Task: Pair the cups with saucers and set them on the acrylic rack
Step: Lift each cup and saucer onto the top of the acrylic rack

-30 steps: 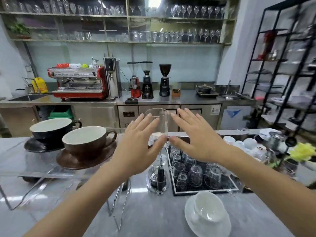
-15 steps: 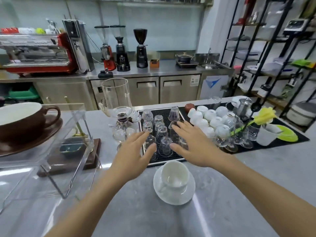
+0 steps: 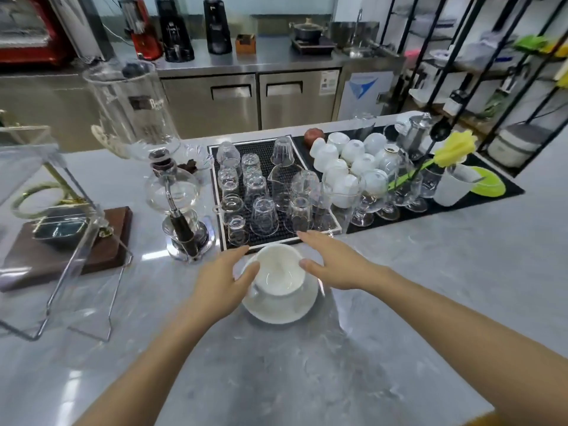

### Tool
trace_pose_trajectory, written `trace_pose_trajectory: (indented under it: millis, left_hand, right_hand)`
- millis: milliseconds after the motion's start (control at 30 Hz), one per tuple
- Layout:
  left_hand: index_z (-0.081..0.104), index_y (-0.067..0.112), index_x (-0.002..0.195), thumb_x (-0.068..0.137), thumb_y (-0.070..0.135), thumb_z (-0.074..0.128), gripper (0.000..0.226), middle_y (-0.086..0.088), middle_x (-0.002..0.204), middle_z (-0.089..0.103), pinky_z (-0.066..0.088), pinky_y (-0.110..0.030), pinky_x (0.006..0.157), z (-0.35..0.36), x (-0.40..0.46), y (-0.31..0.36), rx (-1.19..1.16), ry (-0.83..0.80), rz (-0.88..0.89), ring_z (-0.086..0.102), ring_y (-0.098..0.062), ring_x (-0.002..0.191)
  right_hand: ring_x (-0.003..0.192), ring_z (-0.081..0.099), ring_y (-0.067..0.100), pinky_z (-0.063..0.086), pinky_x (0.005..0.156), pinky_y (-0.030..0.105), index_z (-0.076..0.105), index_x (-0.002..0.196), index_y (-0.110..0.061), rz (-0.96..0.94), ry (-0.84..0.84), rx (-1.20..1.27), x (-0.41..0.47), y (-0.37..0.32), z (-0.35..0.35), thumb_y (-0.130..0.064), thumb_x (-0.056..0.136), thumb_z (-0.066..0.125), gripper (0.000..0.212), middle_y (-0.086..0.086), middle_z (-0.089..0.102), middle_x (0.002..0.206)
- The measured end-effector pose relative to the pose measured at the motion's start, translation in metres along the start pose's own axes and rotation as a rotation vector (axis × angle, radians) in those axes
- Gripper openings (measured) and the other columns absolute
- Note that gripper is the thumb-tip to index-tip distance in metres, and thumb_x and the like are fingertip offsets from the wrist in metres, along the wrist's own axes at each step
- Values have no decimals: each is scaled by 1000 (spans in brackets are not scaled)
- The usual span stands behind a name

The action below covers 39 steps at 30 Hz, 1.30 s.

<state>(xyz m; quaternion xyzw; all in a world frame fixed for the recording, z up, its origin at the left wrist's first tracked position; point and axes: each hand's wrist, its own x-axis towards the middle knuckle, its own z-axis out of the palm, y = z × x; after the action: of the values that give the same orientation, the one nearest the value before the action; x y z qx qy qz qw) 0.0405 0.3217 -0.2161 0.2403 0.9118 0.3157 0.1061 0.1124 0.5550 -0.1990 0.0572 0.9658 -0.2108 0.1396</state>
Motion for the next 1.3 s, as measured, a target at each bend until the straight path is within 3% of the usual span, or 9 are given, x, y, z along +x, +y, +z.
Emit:
trace_pose_trajectory:
  millis: [100, 267, 367, 567, 667, 833, 1067, 1200, 1300]
  left_hand:
    - [67, 19, 131, 96, 35, 63, 38, 0, 125, 72, 47, -35, 91, 12, -1, -5, -46, 1, 6, 64, -22, 115]
    - [68, 47, 98, 92, 33, 71, 15, 33, 96, 68, 46, -13, 72, 25, -8, -15, -267, 42, -91, 63, 14, 88]
    - [72, 37, 91, 87, 41, 75, 6, 18, 89, 75, 55, -24, 71, 33, -8, -22, -469, 36, -300, 71, -3, 87]
    - [70, 22, 115, 62, 64, 76, 68, -1, 100, 78, 61, -42, 75, 42, -7, -25, -643, 20, -494, 72, -23, 81]
    - [67, 18, 121, 59, 65, 76, 78, -5, 105, 76, 63, -49, 80, 44, -6, -25, -645, 48, -523, 75, -28, 88]
    - [72, 7, 103, 75, 37, 87, 44, -10, 91, 77, 62, -35, 52, 45, -3, -29, -791, 19, -599, 77, -25, 67]
    - [76, 6, 92, 76, 23, 87, 26, -16, 73, 77, 63, -52, 52, 43, -18, -25, -866, -19, -610, 74, -33, 56]
    - [75, 3, 93, 77, 21, 86, 27, -18, 70, 75, 58, -32, 44, 42, -27, -16, -919, -27, -572, 72, -31, 53]
    - [75, 4, 95, 75, 22, 87, 29, -21, 77, 75, 59, -31, 45, 39, -32, -8, -929, -31, -554, 73, -30, 53]
  right_hand:
    - [154, 20, 17, 20, 124, 36, 21, 160, -19, 27, -15, 92, 0, 6, 9, -42, 103, 47, 67, 0, 22, 167]
    - [135, 50, 21, 43, 108, 36, 37, 154, -23, 219, 78, 499, -1, 14, 31, -49, 94, 60, 70, 2, 45, 155]
    - [120, 59, 19, 53, 102, 44, 47, 146, -22, 351, 123, 730, -1, 15, 46, -53, 88, 66, 69, 4, 56, 140]
    - [97, 68, 22, 63, 79, 42, 60, 129, -16, 481, 264, 1015, -5, 10, 69, -50, 78, 76, 64, 1, 66, 119]
    - [88, 69, 21, 61, 66, 36, 63, 117, -18, 507, 332, 1111, -7, 6, 77, -45, 76, 79, 52, 2, 69, 110]
    - [98, 72, 35, 60, 82, 57, 69, 102, -17, 522, 333, 1183, -10, 0, 83, -48, 69, 79, 47, 13, 74, 107]
    - [94, 73, 34, 61, 82, 54, 73, 104, -10, 506, 386, 1127, -29, -7, 87, -46, 70, 78, 49, 13, 75, 97]
    - [93, 72, 37, 61, 80, 55, 74, 97, -13, 481, 454, 1106, -47, -9, 81, -45, 71, 78, 41, 3, 68, 80]
    - [92, 71, 39, 60, 77, 56, 74, 92, -17, 471, 486, 1103, -60, -14, 75, -54, 61, 74, 48, 2, 65, 77]
